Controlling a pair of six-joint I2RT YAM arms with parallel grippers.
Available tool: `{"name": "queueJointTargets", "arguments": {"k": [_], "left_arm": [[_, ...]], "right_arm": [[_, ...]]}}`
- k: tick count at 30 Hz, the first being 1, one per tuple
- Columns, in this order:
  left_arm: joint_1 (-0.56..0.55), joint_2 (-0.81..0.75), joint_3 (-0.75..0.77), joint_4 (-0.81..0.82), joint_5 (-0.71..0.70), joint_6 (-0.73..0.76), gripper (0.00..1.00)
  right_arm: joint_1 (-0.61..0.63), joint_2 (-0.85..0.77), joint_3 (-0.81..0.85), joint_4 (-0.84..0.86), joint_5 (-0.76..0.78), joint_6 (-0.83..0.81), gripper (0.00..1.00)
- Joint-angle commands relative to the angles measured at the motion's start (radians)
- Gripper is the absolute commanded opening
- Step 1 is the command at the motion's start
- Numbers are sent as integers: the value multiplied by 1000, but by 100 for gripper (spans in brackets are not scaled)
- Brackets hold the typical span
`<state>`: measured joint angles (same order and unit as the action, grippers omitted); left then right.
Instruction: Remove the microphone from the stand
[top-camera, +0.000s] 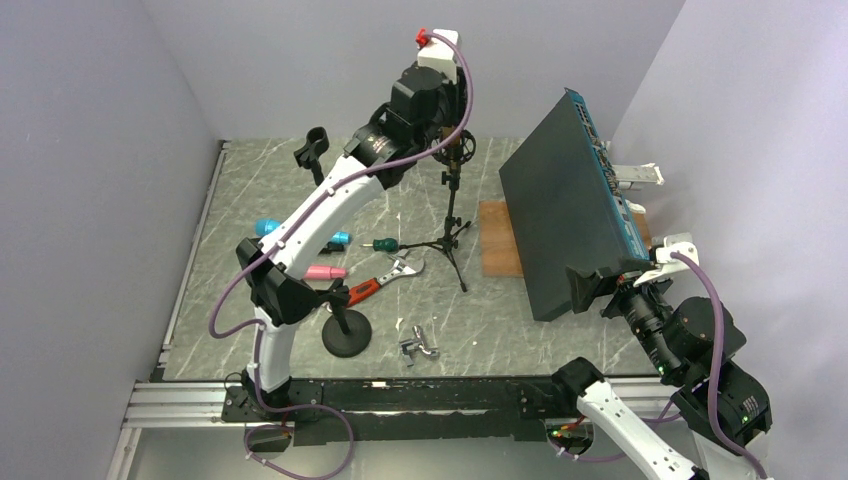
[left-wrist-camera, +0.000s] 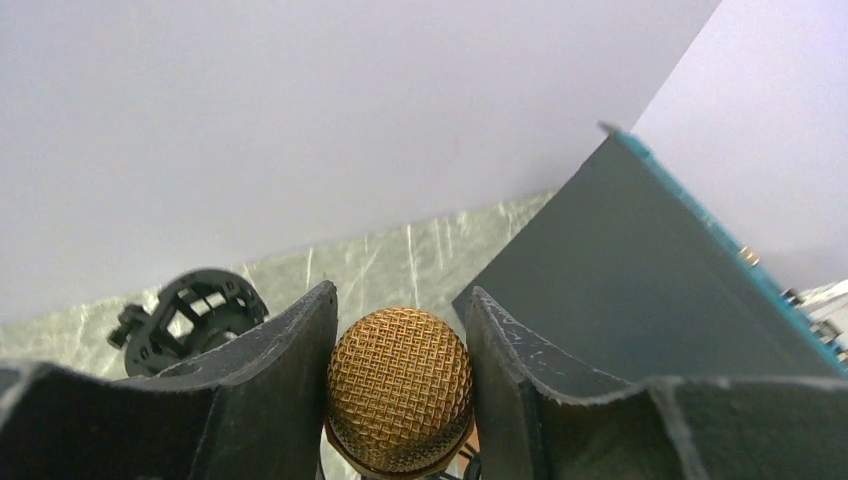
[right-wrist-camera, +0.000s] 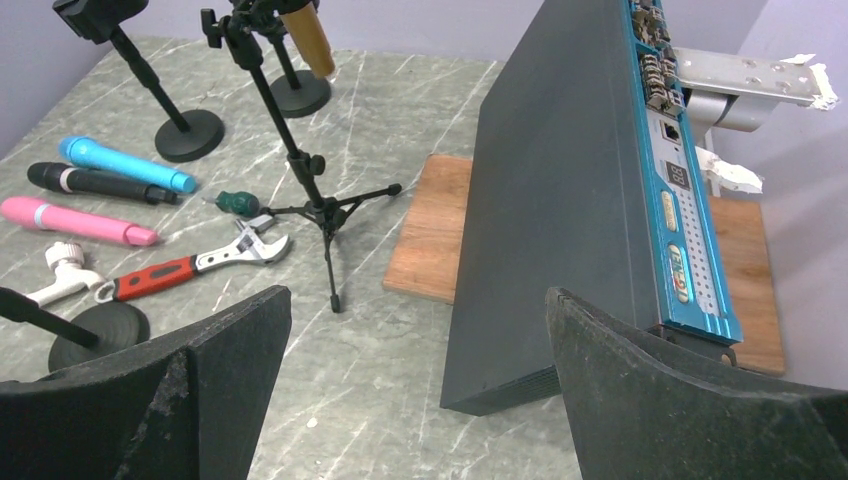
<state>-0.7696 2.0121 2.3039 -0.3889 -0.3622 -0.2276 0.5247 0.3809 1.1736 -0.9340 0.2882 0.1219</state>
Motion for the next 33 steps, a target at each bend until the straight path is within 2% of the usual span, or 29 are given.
{"name": "queueJointTargets", "arguments": {"k": [1,5,10,21,29,31,33], "left_arm": [[-8,-29,112,17,-26,41,0],[-9,-72,119,11,-34,57,0],[-8,-102,201,-60,-34,65,0],[-46,-198,245,-3,-52,200,0],[-46,-302,228,39,-115,203,0],[-14,-358,193,-1,-128,176,0],[93,-423,145,-112,-64,23,0]], "right_arm": [[3,-1,23,36,18,1,100],[3,0,20,41,16,-2,100],[3,12,9,71,-15,-8,100],[3,61,-35,153,-101,-5,100],[4,89,-55,185,-138,-3,100],[3,104,-57,197,-163,-3,100],[3,124,-58,212,-192,-3,100]]}}
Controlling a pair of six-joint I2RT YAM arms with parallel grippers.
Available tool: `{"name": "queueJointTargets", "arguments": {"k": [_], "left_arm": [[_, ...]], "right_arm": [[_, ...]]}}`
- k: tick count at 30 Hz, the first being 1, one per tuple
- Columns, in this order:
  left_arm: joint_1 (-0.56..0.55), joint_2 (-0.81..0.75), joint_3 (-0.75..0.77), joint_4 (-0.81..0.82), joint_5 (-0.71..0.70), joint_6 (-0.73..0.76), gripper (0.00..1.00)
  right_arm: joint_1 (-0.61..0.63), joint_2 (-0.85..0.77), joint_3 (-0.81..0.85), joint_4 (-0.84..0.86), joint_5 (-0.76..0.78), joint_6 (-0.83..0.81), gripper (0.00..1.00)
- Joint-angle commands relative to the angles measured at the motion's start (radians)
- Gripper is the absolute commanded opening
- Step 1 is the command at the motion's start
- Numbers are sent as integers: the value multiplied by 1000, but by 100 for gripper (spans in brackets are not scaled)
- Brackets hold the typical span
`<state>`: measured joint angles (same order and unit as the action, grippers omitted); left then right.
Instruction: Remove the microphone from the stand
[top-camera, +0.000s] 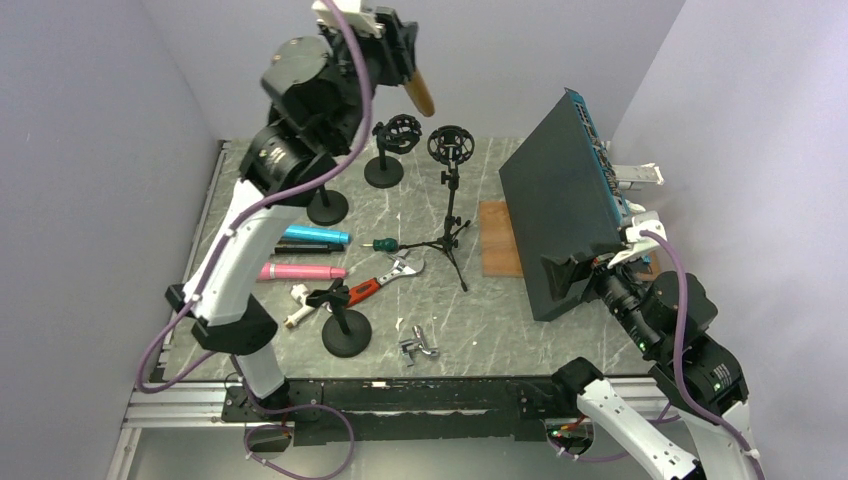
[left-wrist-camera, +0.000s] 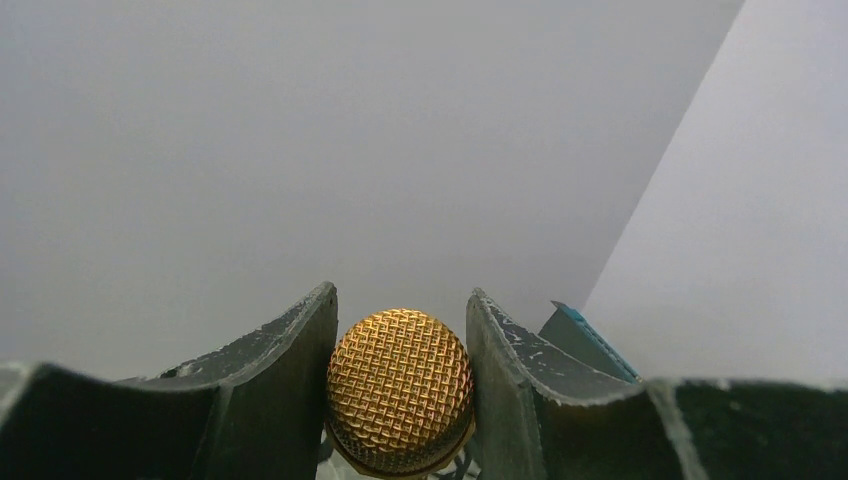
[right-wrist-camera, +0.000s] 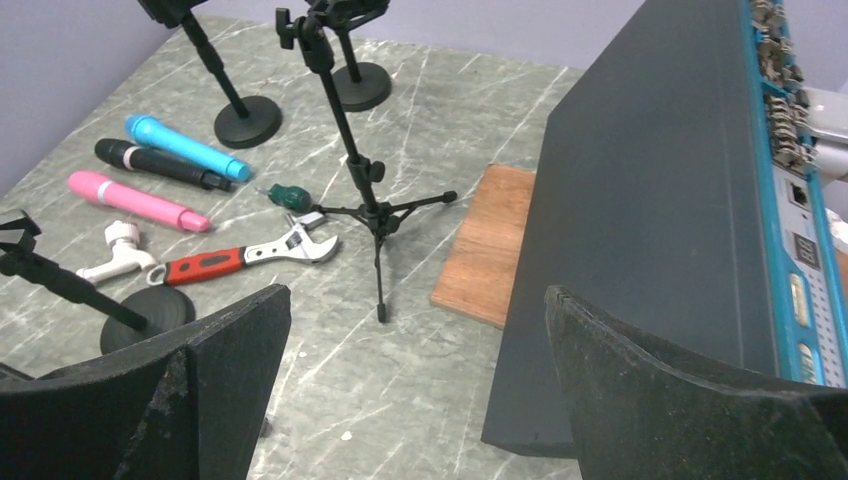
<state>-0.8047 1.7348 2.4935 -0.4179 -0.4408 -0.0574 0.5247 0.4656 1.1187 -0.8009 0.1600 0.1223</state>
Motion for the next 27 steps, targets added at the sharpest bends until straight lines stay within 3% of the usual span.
{"name": "queueJointTargets", "arguments": {"k": [1,6,11,15,19,24,27], "left_arm": [[199,-188,-83,-133,65,-249,0],[534,-421,-366,-226,267,-546,0],[918,-531,-566,-316,601,-780,0],[1161,-660,-898,-220,793,-988,0],[1257,-798,-1245,-102,762,-1198,0],[1261,-829,-1418,-112,554,-1164,0],[1261,-793,-1505,-93,510,-1141,0]], "right_arm": [[2,53,-2,84,-74,-5,100],[2,96,1,116,-115,-2,100],[1,133,1,137,-153,8,100],[3,162,4,146,-178,4,100],[2,192,13,158,-183,-2,100],[1,227,45,166,-163,-1,100],[2,235,57,169,-125,3,100]]}}
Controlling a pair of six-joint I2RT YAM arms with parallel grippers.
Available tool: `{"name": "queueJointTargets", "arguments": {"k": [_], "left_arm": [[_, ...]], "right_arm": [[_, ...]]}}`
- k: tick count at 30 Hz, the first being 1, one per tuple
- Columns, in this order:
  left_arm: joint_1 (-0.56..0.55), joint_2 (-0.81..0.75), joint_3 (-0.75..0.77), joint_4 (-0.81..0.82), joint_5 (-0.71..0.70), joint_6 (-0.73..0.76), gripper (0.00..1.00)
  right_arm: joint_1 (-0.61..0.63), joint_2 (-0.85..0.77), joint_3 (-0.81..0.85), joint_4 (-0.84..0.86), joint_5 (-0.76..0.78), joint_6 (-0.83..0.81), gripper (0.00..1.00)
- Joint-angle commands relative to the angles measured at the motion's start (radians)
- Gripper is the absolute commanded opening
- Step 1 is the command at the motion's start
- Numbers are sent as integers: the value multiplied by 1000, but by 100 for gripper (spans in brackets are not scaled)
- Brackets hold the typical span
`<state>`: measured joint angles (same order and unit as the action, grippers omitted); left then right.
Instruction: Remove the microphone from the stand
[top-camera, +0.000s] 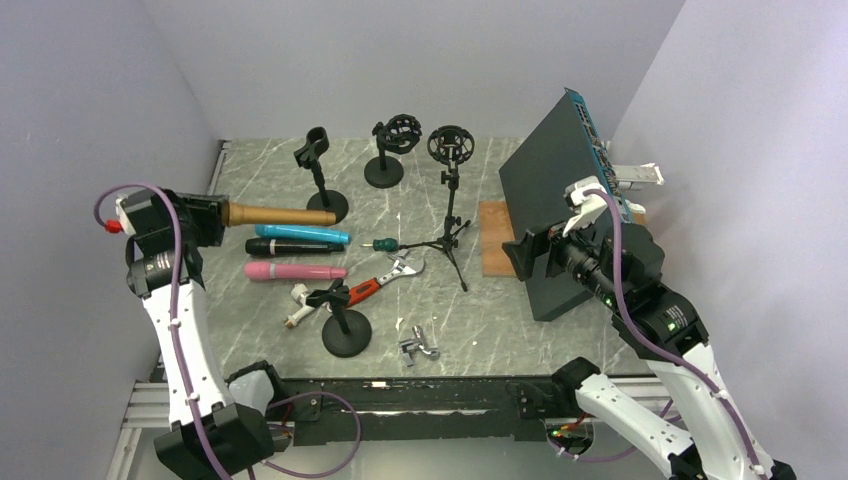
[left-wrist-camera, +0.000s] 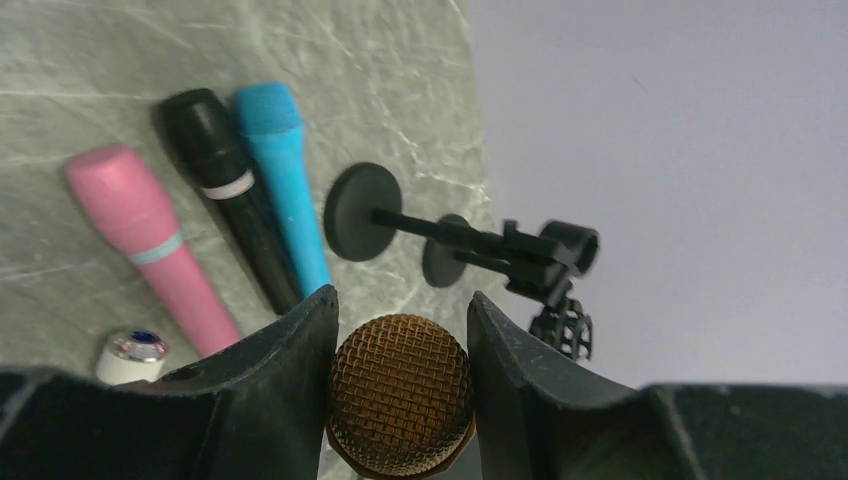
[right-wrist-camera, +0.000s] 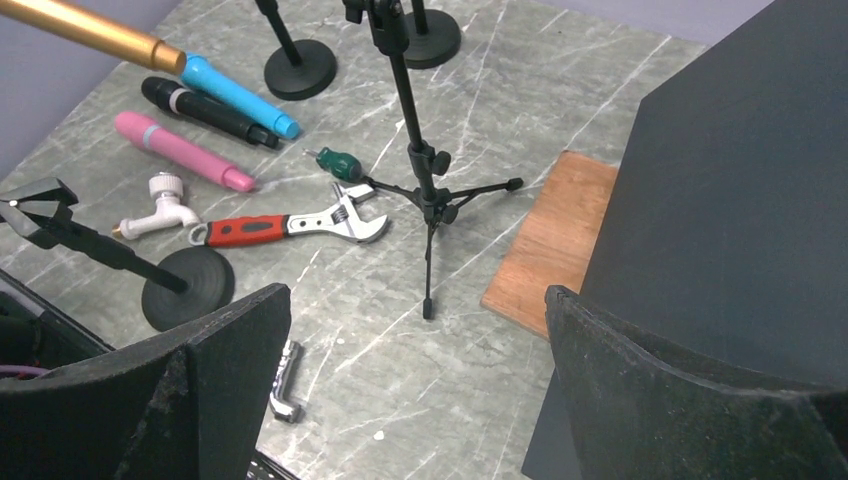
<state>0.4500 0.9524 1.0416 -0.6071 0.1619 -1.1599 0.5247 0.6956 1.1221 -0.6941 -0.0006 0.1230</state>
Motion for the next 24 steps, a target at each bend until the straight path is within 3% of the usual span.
{"name": "queueJointTargets", "arguments": {"k": [1,4,8,12,16,24], "left_arm": [[6,3,-89,102,-82,-54,0],[3,27,-245,233,-58,-91,0],[-1,94,-335,315,-92,-86,0],[-11,191,-328,315,-134,-49,0],[-10,284,-350,385,-76,-91,0],[-10,463,-211,244,-67,-40,0]], "right_arm": [[2,7,53,63,45,4,100],[1,5,51,65,79,11,100],[3,0,34,85,111,23,100],[1,12,36,88,135,24,100],[1,11,35,87,166,22,100],[1,10,26,84,202,18,100]]}}
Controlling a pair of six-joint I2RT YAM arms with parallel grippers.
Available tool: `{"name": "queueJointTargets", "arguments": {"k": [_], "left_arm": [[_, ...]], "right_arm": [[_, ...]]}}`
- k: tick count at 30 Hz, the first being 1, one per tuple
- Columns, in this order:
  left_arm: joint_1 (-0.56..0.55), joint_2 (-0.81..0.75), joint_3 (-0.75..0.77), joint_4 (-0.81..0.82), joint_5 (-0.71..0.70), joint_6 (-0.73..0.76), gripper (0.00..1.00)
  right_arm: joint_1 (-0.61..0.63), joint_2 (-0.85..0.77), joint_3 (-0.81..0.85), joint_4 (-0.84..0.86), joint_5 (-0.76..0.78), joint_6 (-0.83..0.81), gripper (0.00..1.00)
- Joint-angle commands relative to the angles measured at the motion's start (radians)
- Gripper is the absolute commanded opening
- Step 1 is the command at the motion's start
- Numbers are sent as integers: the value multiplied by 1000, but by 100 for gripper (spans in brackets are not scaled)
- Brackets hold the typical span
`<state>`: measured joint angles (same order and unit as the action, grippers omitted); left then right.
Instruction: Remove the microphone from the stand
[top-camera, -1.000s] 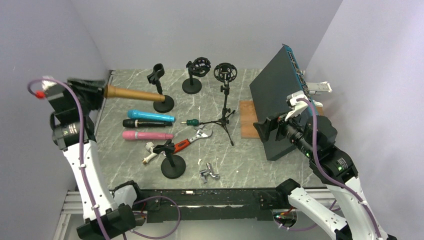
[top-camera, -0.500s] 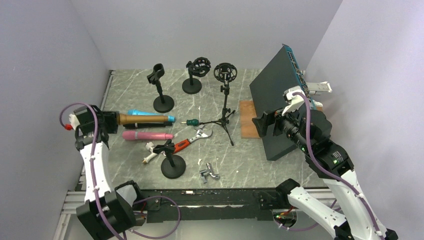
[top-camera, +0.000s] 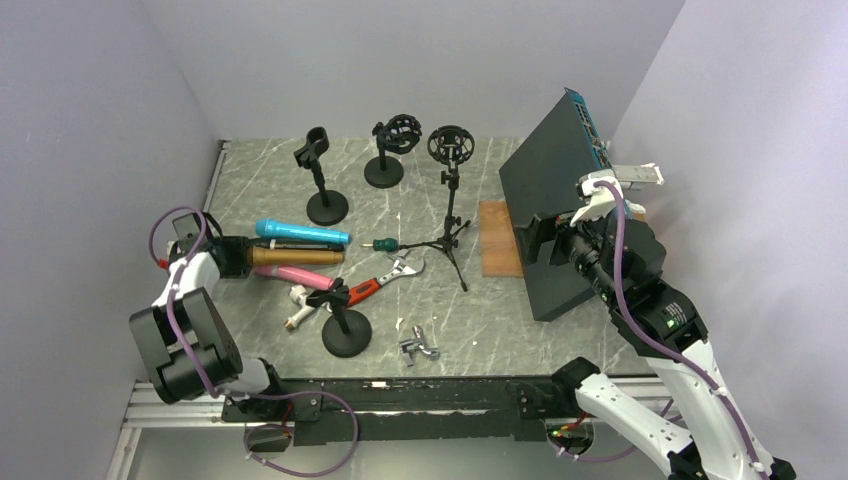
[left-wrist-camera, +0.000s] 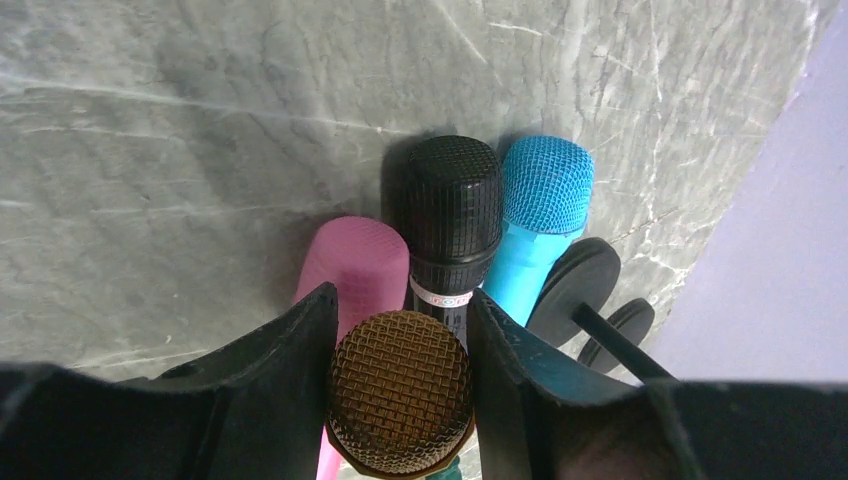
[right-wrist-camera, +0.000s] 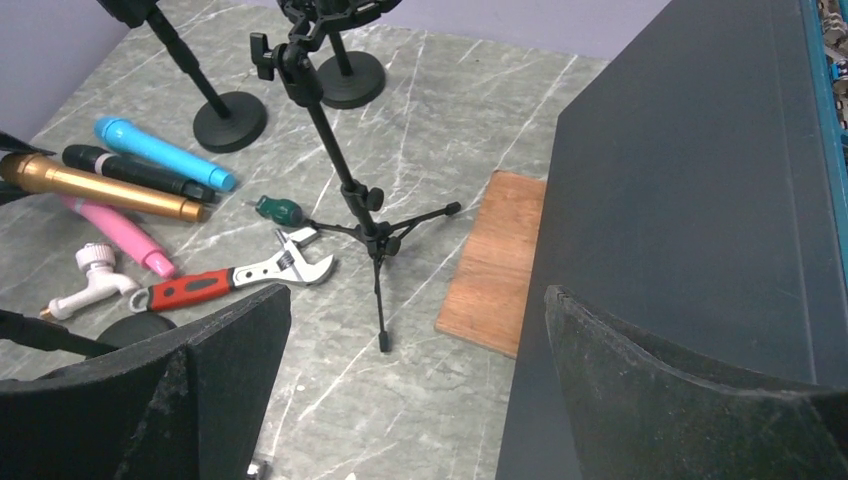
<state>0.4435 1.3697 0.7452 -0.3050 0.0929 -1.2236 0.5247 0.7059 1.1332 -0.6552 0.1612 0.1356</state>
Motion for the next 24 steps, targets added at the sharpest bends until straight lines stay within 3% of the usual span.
{"name": "queueJointTargets", "arguments": {"k": [1,4,6,18,24], "left_arm": [[-4,66,99,-85,1,18,0],[-5,110,140,-173,2,14,1],[-3,138,170,-202,21,41,11],[-10,126,351,-368,-56,195,96],[-41,67,370,-415,-89,234,99]], "right_arm": [[1,1,15,45,44,5,100],[0,10,15,53,41,2,100],[1,20,17,58,34,0,100],[1,65,27,72,-33,-18,100],[1,75,32,68,-70,-21,100]]}}
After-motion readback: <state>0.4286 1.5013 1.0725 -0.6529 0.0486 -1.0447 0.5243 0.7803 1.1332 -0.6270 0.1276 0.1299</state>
